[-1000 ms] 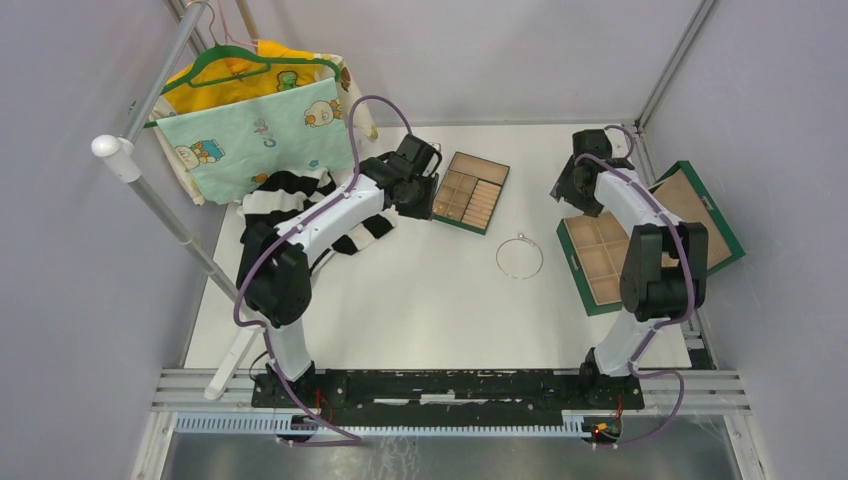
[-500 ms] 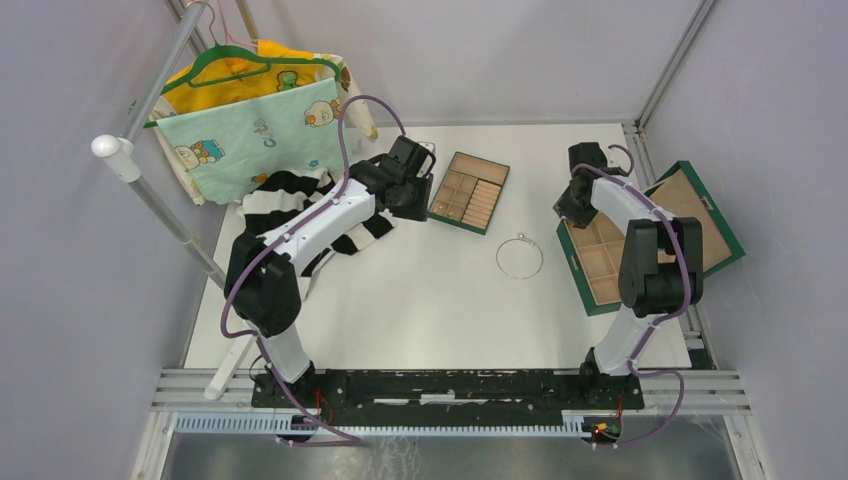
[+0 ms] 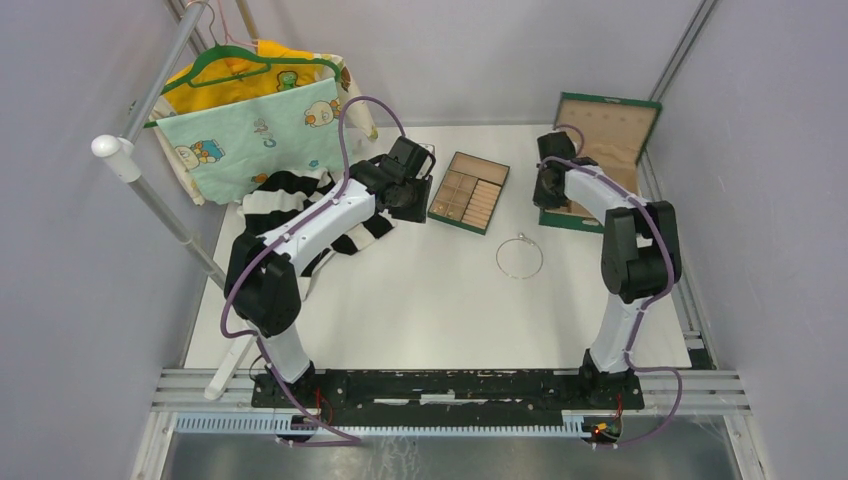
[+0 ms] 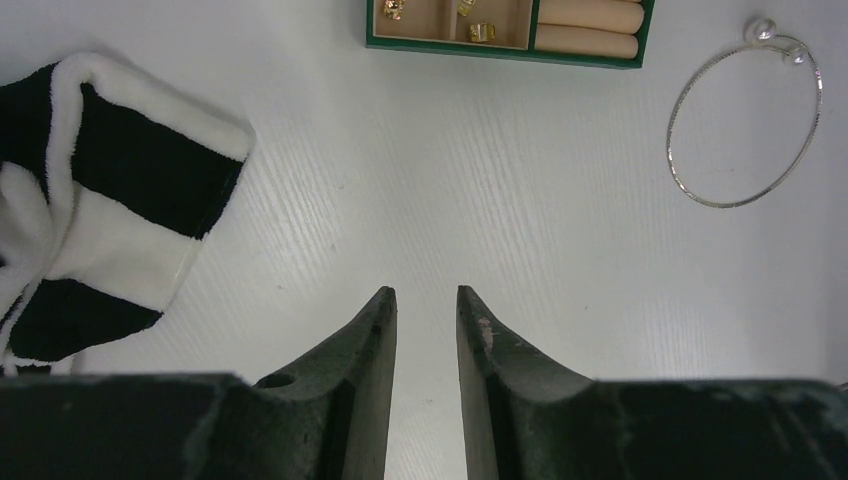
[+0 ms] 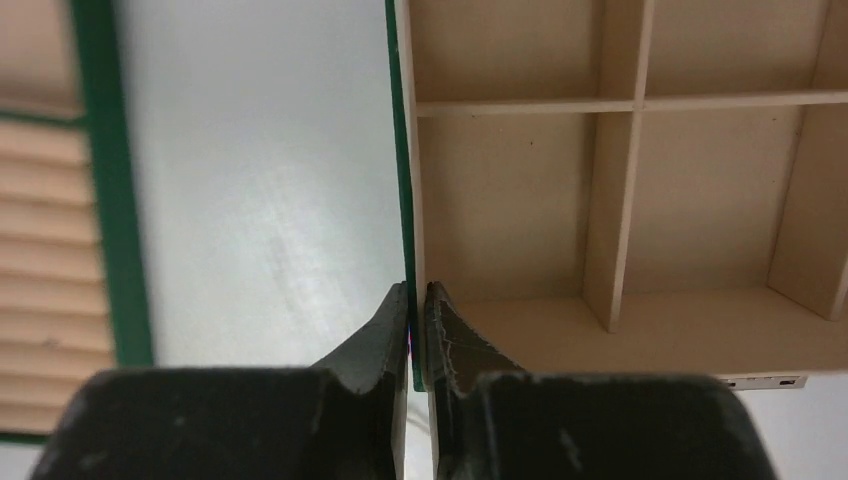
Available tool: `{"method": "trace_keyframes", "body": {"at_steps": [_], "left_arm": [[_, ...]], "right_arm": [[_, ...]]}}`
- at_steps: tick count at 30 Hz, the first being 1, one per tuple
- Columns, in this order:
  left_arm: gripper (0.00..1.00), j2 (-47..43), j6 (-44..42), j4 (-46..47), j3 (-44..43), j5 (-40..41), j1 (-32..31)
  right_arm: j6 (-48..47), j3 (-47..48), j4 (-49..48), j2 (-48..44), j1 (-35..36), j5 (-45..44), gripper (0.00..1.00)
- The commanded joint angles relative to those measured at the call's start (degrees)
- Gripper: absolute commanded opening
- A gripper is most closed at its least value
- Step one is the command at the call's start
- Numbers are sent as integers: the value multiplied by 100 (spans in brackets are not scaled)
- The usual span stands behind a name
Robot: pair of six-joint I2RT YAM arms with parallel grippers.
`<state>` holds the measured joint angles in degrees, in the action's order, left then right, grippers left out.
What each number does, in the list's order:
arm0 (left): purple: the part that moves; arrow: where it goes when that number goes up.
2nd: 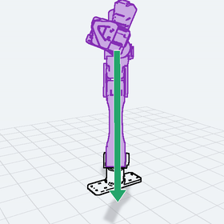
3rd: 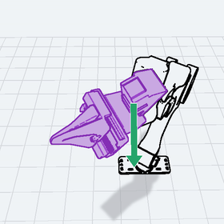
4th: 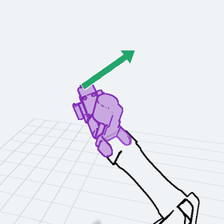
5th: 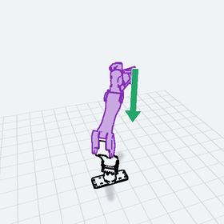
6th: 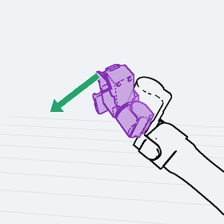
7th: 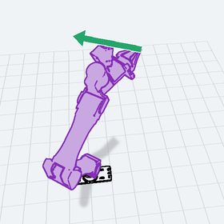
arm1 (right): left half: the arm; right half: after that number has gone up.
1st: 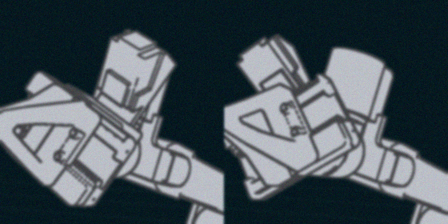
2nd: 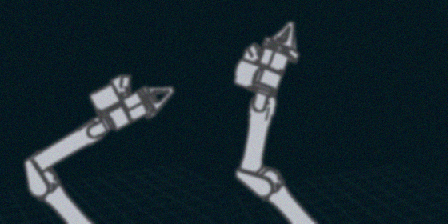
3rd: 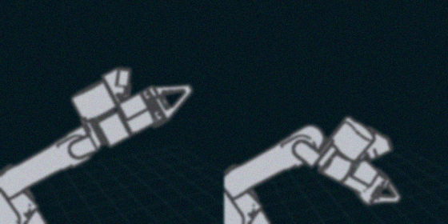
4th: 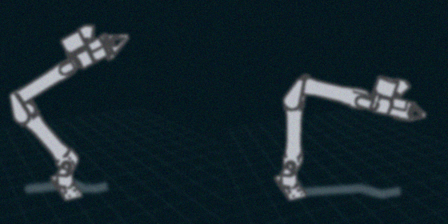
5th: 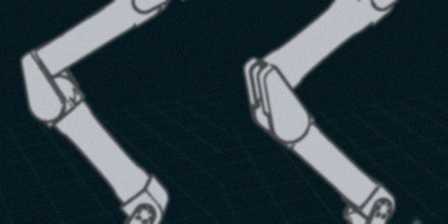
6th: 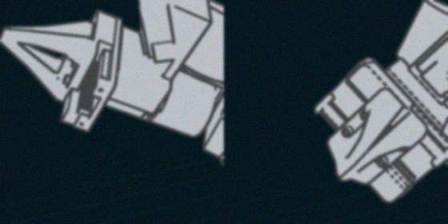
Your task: Organize the mixed jewelry
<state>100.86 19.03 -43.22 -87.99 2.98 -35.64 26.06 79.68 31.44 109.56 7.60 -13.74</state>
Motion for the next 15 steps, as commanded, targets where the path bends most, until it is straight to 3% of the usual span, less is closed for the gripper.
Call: {"method": "trace_keyframes", "body": {"at_steps": [1,15], "left_arm": [[35,-172,84,60,-95,10,-11],[35,-67,149,-49,-93,-178,-18]], "right_arm": [[-829,205,-324,86,688,731,11],[-45,-1519,-939,-1014,1307,1621,14]]}}
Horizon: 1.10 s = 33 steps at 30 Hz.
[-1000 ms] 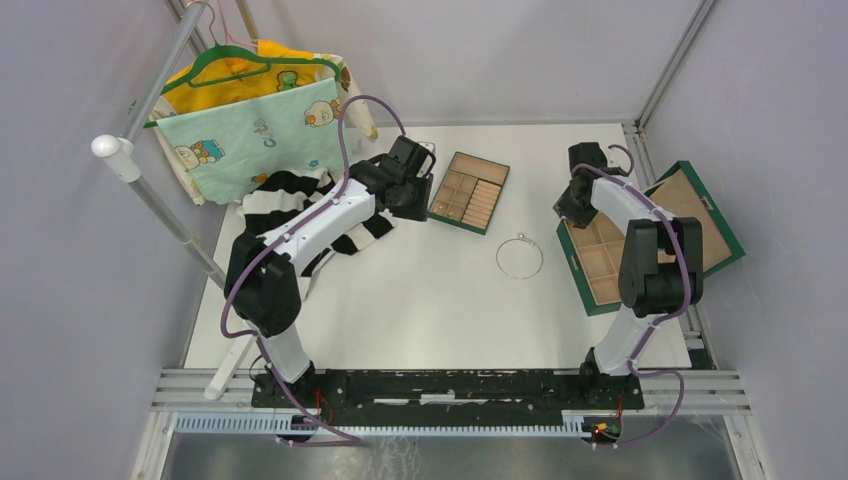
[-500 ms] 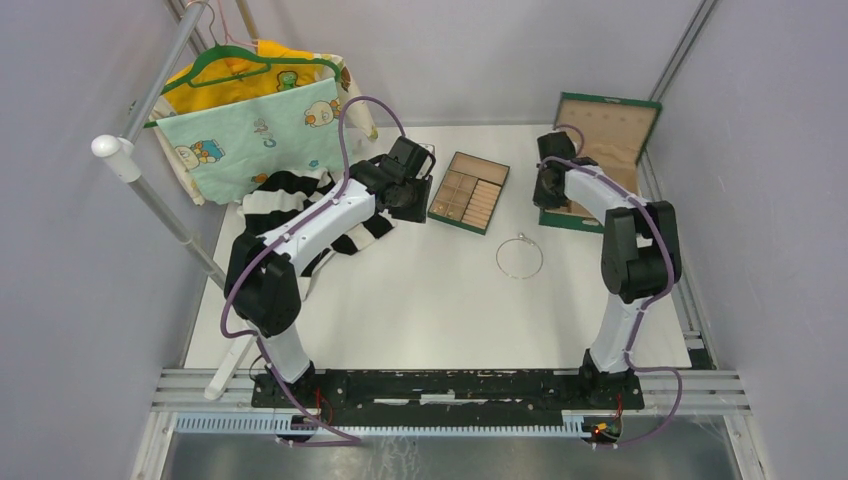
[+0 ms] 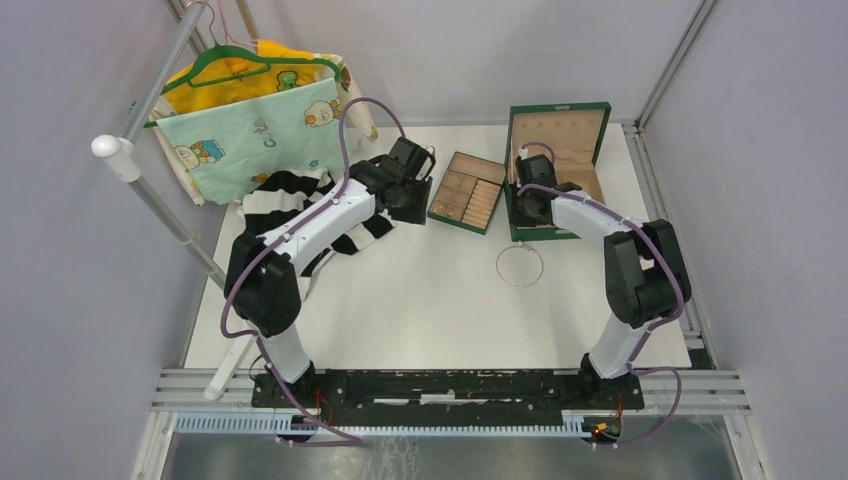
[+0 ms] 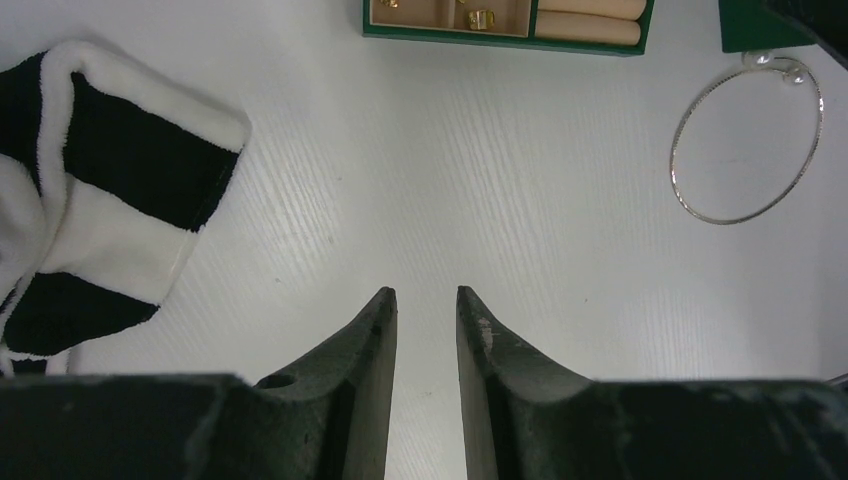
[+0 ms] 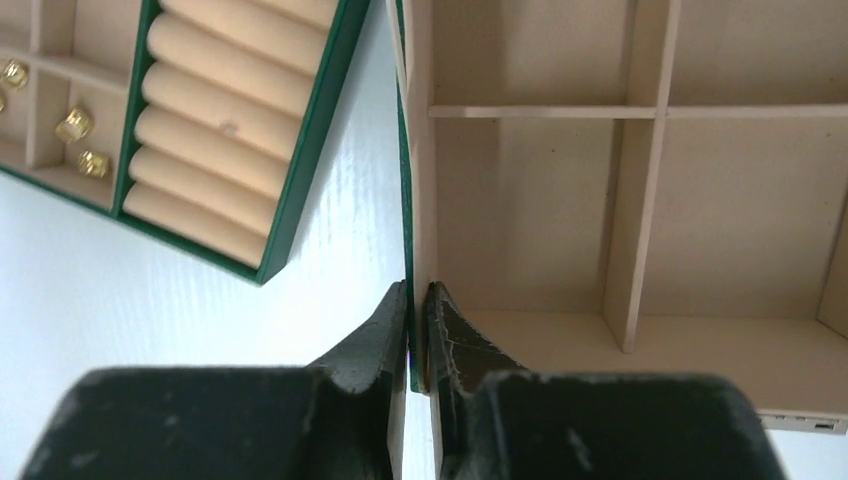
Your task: Organize the mixed jewelry
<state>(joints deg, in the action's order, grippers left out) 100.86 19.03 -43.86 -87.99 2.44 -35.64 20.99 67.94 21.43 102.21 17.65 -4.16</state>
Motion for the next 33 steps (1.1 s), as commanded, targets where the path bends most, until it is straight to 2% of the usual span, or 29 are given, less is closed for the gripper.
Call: {"method": "trace_keyframes", "body": {"at_steps": [1,3,6,10,12,16,19,22,27,33], "left_arm": [[35,-59,157,15,-81,-136,-16],[35,-45,154,3,-71,-176,-15],[35,-52,159,-17,-49,-184,-14],[35,-240,217,78,78,-38,-17],[36,-377,232,151,168,0,-14],[36,-591,249,196,237,101,-14],[37,-679,273,214,240,155,-9],[37,-658,293,134,155,167,-13],[37,-621,345,184,242,207,-17],[37,-651,286,354,533,418,-16]], "right_arm": [[546,-375,28,-311,369,708,15],[659,-384,-5,-364,513,715,17],[748,-345,71,-463,629,601,28],[433,-7,533,-769,623,1,68],[172,55,727,-1068,611,-483,77],[-376,-443,740,-1886,549,-869,78],[-581,-1229,729,-2474,544,-942,77],[-418,-2053,621,-2881,538,-559,76],[22,-2914,311,-2944,540,-253,69],[-42,-3208,-216,-2721,548,297,56]]}}
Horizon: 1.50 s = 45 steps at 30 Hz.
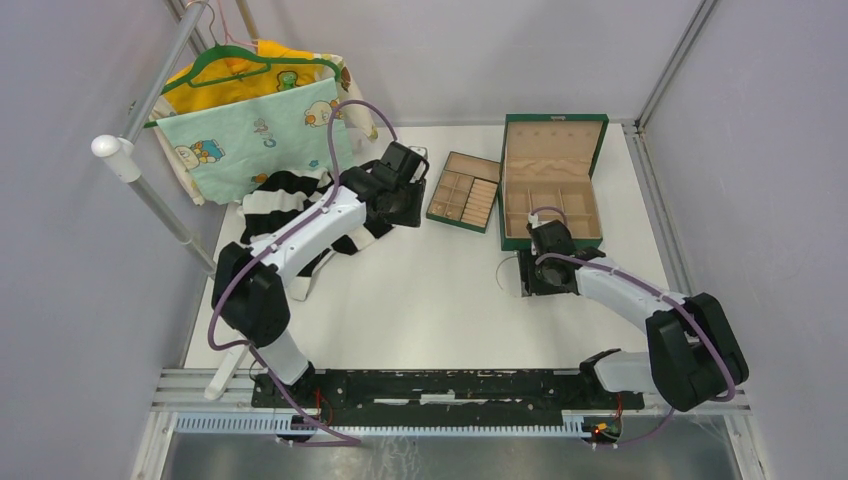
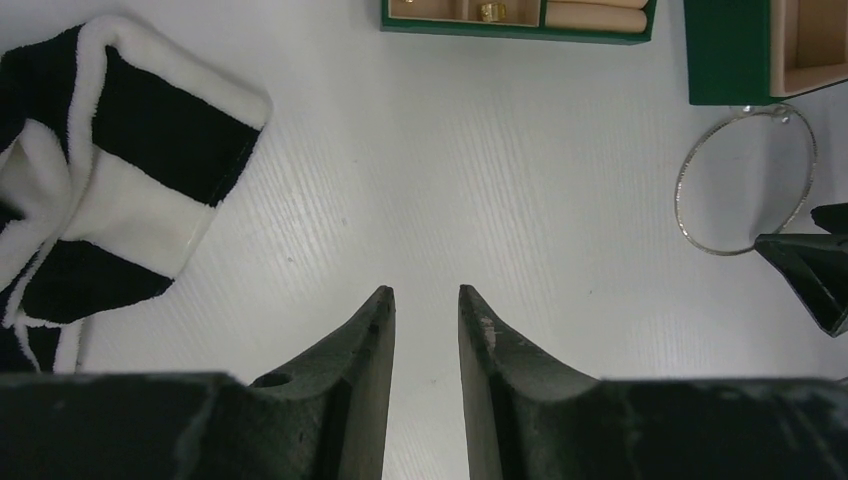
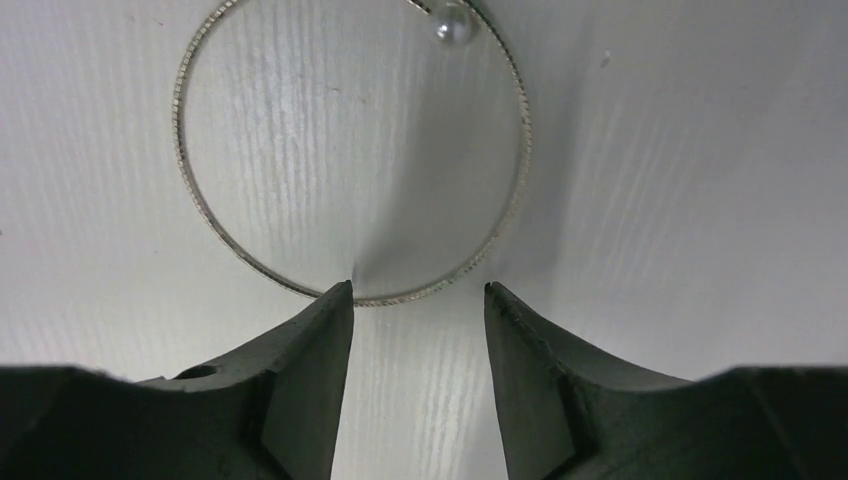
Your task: Organize the mixed jewelry
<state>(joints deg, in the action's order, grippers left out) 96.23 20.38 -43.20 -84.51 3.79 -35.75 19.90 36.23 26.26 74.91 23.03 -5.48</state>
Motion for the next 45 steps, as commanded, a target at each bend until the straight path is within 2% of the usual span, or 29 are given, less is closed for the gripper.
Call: {"method": "trace_keyframes", "body": {"at_steps": [1,8,12,18,20,23,27,32,38,41,45], "left_arm": [[37,-208,155,283,216,319,-8],[36,-207,122,96,291,464,7],[36,-227,215,87,377,538,63],[36,-292,287,128,426,683,207],[36,-350,300,116,405,657,283],[36,-425,318,102,379,638,403],[36,-496,388,125,403,692,516],[36,-544,575,205,478,532,647],[36,-570,642,229,512,435,676],[36,-573,667,234,522,425,670],[36,-585,678,260,561,411,669]], "right_arm": [[72,-82,-796,7,22,524,56],[35,-131,-916,267,132,1340,58],[108,-108,-1127,321,495,2037,58],[-90,832,-813,954,1203,2761,59],[-298,1205,-548,941,1237,2831,60],[-578,1654,-297,844,1207,2084,62],[-709,1954,-222,1376,1200,884,61],[-894,2292,-418,2080,1204,512,58],[-1103,2476,-503,2423,1199,80,56],[-1069,2446,-457,2526,1204,-40,51],[-762,2139,-500,2440,1211,-169,33]]}}
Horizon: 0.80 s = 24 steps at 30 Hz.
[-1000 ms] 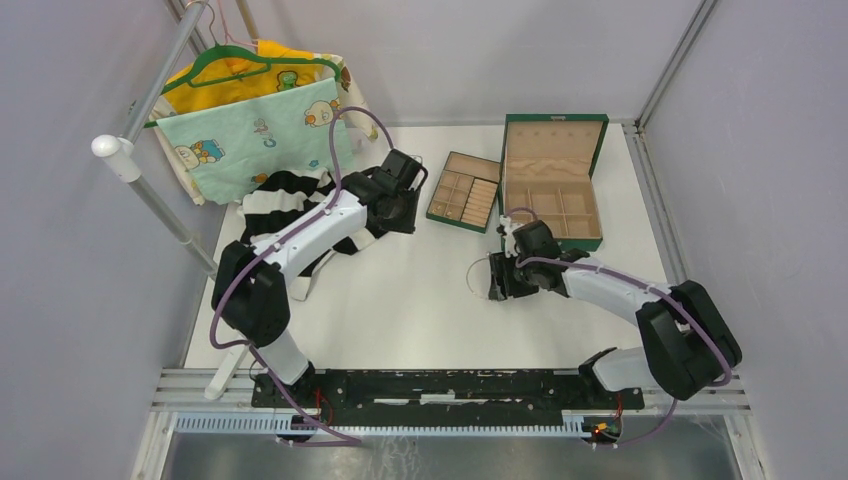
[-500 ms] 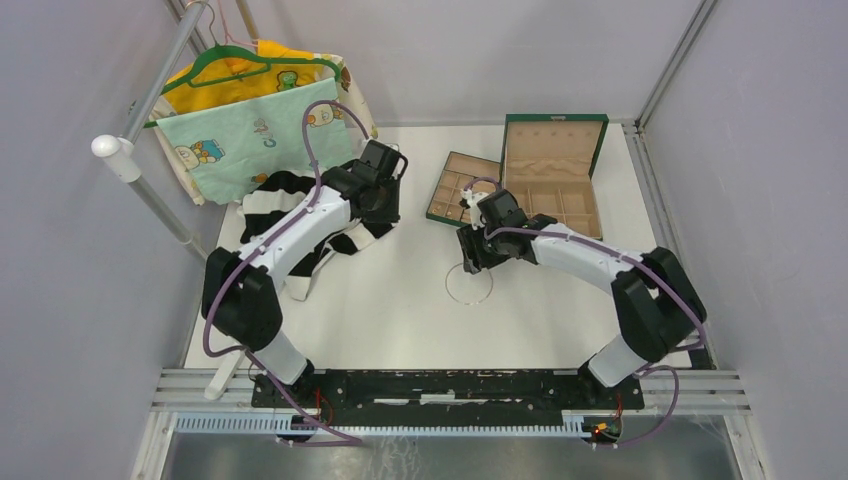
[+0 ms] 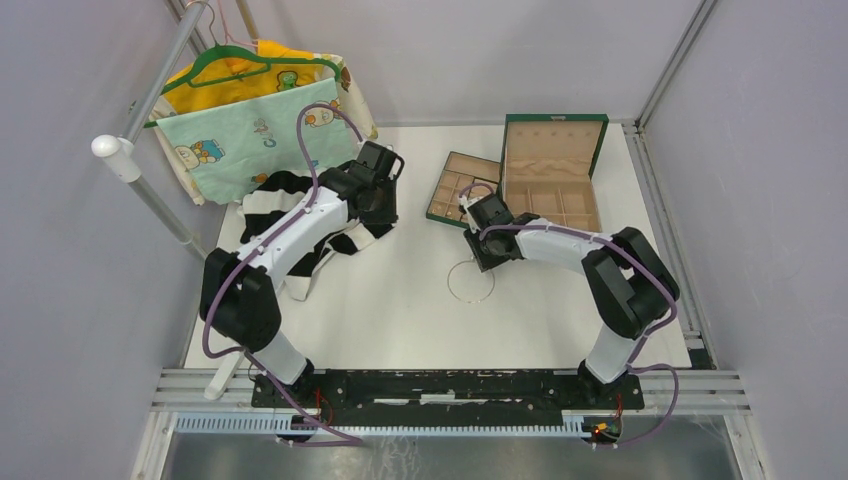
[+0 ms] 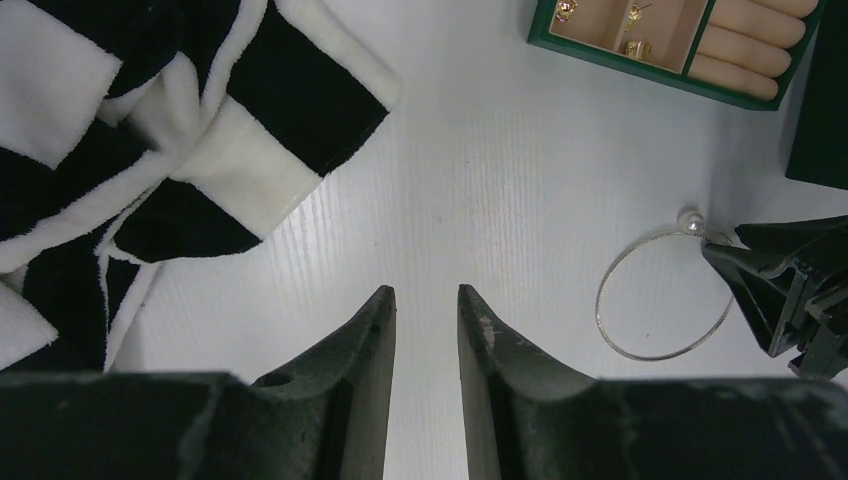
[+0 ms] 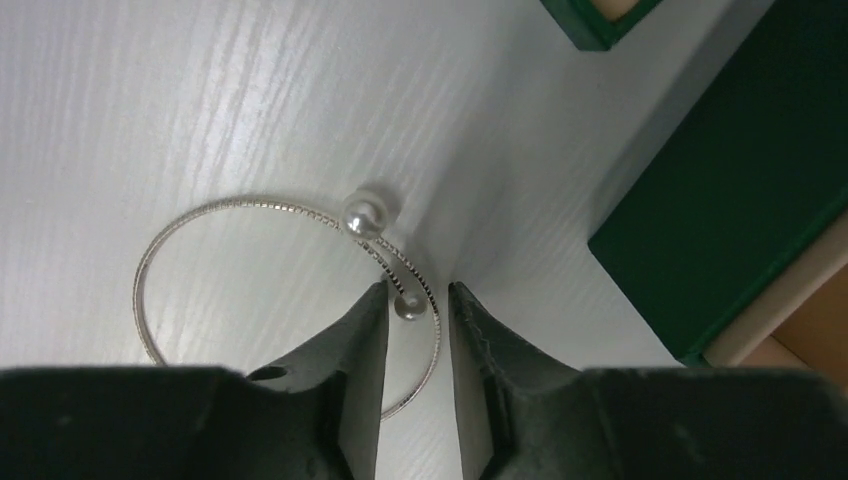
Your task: Organize the mixed jewelry
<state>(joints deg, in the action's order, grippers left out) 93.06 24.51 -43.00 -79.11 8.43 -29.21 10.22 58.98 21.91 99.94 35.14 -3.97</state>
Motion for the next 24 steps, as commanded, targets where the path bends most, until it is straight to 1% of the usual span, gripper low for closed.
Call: {"method": "trace_keyframes", "body": {"at_steps": [1,3,4,6,9,10,11,13,15,16,18,20,23,24], "left_arm": [[36,-262,265,240,24,-64,20],[36,-253,249,244,23,-67,20],[36,-246,241,240,25,-67,18],[36,-224,210,241,4,-74,22],[36,-186,165,262,-15,-118,20],[36,-155,153,268,-30,-136,24],[36,-131,139,271,-50,-160,19],[36,-70,110,269,-92,-198,27],[36,-30,78,269,-134,-209,22],[36,-16,68,274,-153,-215,26],[35,-2,57,290,-179,-222,25],[36,-11,54,340,-162,-243,27],[35,-20,75,378,-138,-272,30],[35,-34,81,387,-125,-278,27]], "right_arm": [[318,-247,-47,-124,0,-359,30],[532,-487,24,-308,2,-395,24],[641,-621,65,-439,-2,-394,22],[966,-938,250,-715,2,-412,22],[1469,-1514,426,-1193,15,-176,22],[1612,-1725,453,-1355,25,-58,24],[1708,-1884,471,-1543,43,88,29],[1838,-2139,529,-1866,112,328,46],[1728,-2129,694,-2168,160,361,60],[1600,-2058,778,-2298,160,259,63],[1147,-1788,889,-2421,159,-113,67],[467,-1486,806,-2329,155,-407,67],[-326,-844,843,-1772,156,-724,67],[-540,-643,903,-1545,153,-671,67]]}}
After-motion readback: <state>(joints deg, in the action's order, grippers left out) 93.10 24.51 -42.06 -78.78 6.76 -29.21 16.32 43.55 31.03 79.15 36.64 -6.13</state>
